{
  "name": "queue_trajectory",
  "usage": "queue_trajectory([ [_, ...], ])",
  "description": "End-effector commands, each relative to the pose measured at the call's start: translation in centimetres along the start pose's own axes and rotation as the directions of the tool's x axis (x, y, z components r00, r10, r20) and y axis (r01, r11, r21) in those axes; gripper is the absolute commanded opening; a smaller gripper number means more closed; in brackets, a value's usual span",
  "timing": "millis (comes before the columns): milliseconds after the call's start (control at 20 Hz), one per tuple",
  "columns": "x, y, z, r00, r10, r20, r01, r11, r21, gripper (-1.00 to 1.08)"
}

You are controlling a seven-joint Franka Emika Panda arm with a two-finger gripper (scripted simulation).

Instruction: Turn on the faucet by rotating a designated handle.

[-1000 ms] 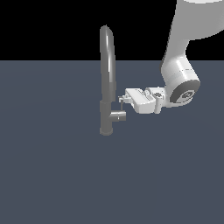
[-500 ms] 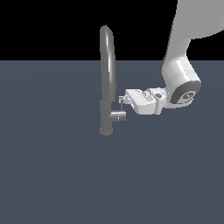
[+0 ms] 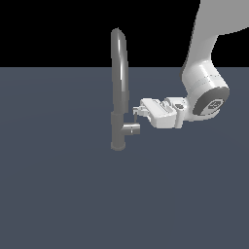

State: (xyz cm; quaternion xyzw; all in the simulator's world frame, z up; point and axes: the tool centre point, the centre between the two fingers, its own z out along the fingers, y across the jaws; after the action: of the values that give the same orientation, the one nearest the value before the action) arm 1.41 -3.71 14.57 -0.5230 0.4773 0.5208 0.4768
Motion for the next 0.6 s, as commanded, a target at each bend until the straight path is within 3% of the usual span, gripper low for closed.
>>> queue_trajectory([
  [0,0.0,0.6,0.0,1.000,0.001,0.001,-0.001,1.000,-0.001,-1.00],
  [450,0.0,3.4,0.0,1.000,0.001,0.002,-0.001,1.000,-0.003,-1.00],
  [550,-0.3,2.6,0.0,1.000,-0.011,-0.003,0.011,1.000,0.001,-1.00],
])
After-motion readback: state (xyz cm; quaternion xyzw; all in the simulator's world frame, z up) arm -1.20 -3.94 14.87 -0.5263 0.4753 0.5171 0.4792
